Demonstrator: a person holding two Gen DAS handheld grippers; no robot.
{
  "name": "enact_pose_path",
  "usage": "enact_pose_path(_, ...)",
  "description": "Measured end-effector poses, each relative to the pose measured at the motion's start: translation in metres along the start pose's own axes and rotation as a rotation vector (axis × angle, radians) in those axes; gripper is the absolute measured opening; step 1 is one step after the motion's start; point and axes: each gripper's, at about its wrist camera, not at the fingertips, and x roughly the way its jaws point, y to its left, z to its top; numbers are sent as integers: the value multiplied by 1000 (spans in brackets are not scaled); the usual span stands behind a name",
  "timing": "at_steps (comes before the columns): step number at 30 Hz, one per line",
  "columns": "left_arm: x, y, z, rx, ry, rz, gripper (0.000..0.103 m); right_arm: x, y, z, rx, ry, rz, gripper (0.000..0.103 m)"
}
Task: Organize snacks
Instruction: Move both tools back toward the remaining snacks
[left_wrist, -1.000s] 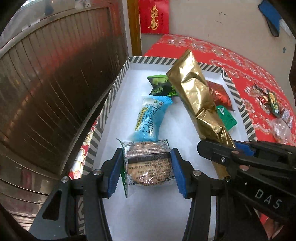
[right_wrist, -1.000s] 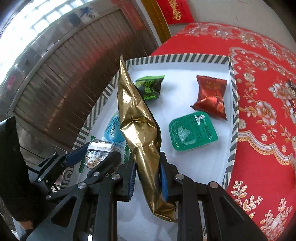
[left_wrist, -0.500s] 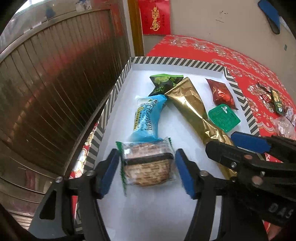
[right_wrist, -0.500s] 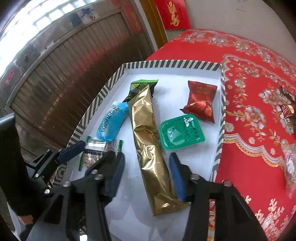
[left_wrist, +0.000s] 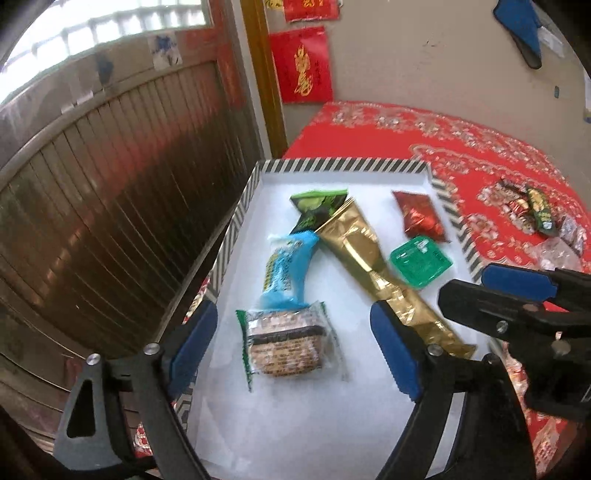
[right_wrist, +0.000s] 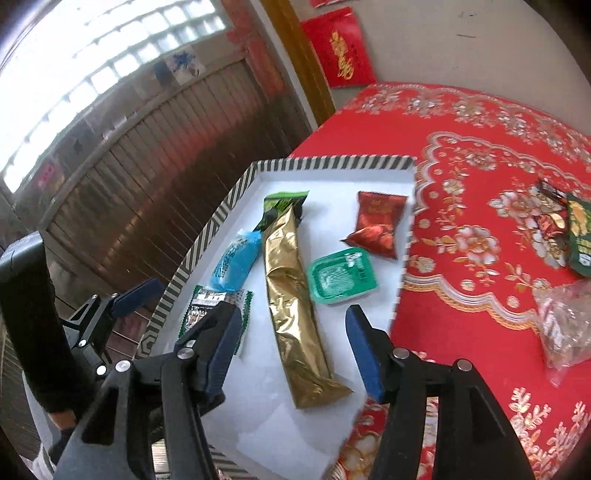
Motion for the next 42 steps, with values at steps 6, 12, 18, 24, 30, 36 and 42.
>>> enact_pose_path(6,-11,-26,7,17,-9,-52,86,-31,-32,-9,30,-37,-44,67)
enact_pose_path(12,-16,-70,13,68,3,-144,87,-63,-87,-22,98,-63,-117,67)
enact_pose_path(18,-16,-133,18,185,30,-282,87,-108,-147,-35,178,-96,-197,68)
enact_pose_path(24,-10,-190,26,316,53,-376,87,-147,-200,-44,257,-131,-278,70)
enact_pose_path(30,-5,-234,31,407,75,-426,87,-161,-232,-54,312,-140,-297,71)
enact_pose_path(36,-1,-264,34,422,72,-439,87,-163,-248,-59,324,-135,-313,71)
enact_pose_path(42,5,-283,33,404,71,-423,87,-165,-254,-58,315,-145,-352,71)
